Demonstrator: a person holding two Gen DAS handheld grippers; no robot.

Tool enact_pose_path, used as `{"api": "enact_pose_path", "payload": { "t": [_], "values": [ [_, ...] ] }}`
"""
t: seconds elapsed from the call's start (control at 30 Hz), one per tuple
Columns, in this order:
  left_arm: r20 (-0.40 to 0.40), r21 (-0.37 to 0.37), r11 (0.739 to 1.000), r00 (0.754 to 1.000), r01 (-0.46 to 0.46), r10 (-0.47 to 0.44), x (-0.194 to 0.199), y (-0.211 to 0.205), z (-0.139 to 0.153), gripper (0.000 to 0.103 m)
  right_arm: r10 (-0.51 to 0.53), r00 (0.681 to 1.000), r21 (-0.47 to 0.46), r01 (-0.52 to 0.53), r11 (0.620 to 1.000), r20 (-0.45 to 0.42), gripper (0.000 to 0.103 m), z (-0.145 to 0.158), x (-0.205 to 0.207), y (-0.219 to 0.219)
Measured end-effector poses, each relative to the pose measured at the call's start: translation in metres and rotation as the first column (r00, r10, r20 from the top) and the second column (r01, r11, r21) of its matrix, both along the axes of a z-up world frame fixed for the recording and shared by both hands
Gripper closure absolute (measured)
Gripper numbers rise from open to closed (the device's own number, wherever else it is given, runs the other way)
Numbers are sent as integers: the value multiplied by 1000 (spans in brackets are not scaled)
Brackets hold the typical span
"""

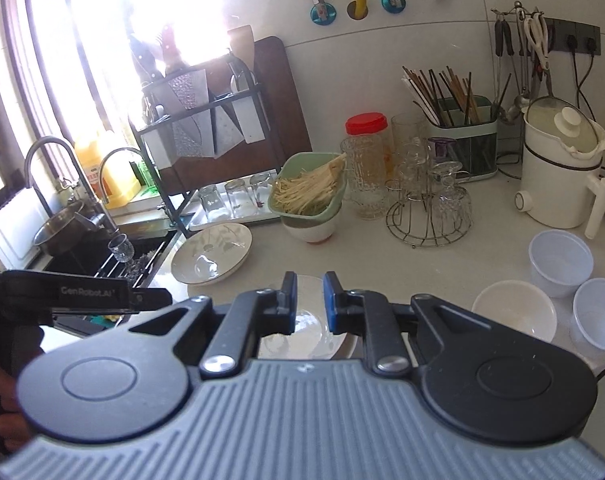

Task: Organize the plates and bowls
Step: 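Move both grippers toward the small leaf-pattern plate by the dish rack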

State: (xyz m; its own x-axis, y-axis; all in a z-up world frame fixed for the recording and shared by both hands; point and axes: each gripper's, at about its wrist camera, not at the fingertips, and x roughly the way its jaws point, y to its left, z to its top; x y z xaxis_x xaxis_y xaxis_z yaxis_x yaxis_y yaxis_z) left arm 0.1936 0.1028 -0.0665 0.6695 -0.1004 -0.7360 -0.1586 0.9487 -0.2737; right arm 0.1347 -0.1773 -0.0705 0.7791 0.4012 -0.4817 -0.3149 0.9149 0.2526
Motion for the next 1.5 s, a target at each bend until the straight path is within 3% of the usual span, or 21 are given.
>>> {"api": "enact_pose_path", "payload": {
  "t": [0.27, 0.47, 0.77, 0.8, 0.83, 0.87, 0.9, 0.93, 1.5],
  "values": [
    [8, 51, 998, 999, 44, -45, -6, -17, 1, 42, -55, 998, 28, 55, 998, -20, 85, -5, -11, -15],
    [48, 69, 997, 998, -46, 43, -10, -2, 4, 42, -84, 996, 24, 85, 996, -29, 85, -5, -13, -21],
    [31, 76, 994, 997, -78, 76, -3, 34, 4, 42, -81, 994, 14, 82, 997, -67, 84, -4, 5, -6],
    [31, 78, 994, 997, -79, 76, -1, 38, 4, 42, -82, 994, 11, 83, 996, -72, 74, -4, 9, -2],
    [31, 78, 994, 997, -78, 76, 1, 43, 4, 42, -84, 994, 10, 85, 996, -76, 55, -4, 13, 3],
    [30, 79, 994, 997, -75, 73, 5, 47, 4, 42, -84, 994, 12, 85, 996, -73, 44, -4, 17, 8],
    [26, 80, 994, 997, -72, 70, 8, 51, 3, 42, -79, 995, 14, 80, 997, -68, 27, -4, 20, 13],
    [21, 78, 995, 997, -70, 68, 10, 55, 3, 42, -74, 995, 11, 75, 997, -65, 23, -3, 23, 18],
    [-15, 48, 997, 998, -57, 58, 84, 132, -13, 40, -22, 996, -50, 17, 999, -89, 25, 0, 95, 101]
  ]
}}
